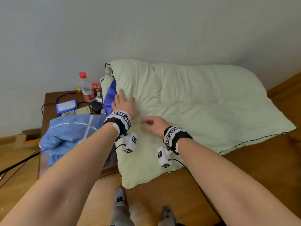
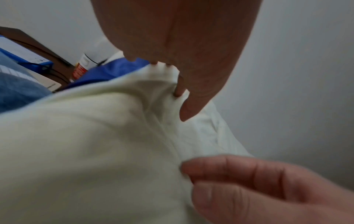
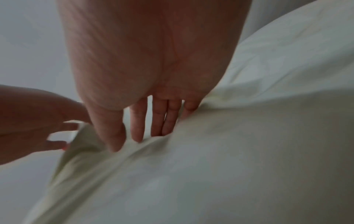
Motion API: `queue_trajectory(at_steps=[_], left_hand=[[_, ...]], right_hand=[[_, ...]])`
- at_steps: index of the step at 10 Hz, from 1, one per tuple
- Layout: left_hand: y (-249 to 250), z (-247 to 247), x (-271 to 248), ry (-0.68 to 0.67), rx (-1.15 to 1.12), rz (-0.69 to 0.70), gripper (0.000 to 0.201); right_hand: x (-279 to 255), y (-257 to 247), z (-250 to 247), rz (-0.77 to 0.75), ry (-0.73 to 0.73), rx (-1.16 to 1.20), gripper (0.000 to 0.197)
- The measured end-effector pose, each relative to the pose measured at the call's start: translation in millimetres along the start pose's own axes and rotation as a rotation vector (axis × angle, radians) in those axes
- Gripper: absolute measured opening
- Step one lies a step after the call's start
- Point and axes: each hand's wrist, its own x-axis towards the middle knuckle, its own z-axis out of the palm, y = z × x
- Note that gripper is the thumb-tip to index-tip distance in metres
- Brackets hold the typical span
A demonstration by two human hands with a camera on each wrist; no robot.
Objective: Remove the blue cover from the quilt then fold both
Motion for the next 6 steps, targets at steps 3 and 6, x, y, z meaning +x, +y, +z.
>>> queue_trajectory(at_steps=[3, 6], left_hand=[[111, 82, -100, -0.234, 0.077, -0.031, 0.08], [122, 138, -227, -0.024, 0.021, -0.34, 0.082]], right_hand=[[-117, 199, -58, 0.3, -0.076, -0.298, 0.073], [-195, 247, -64, 0.135, 0.03, -0.01, 0.069]])
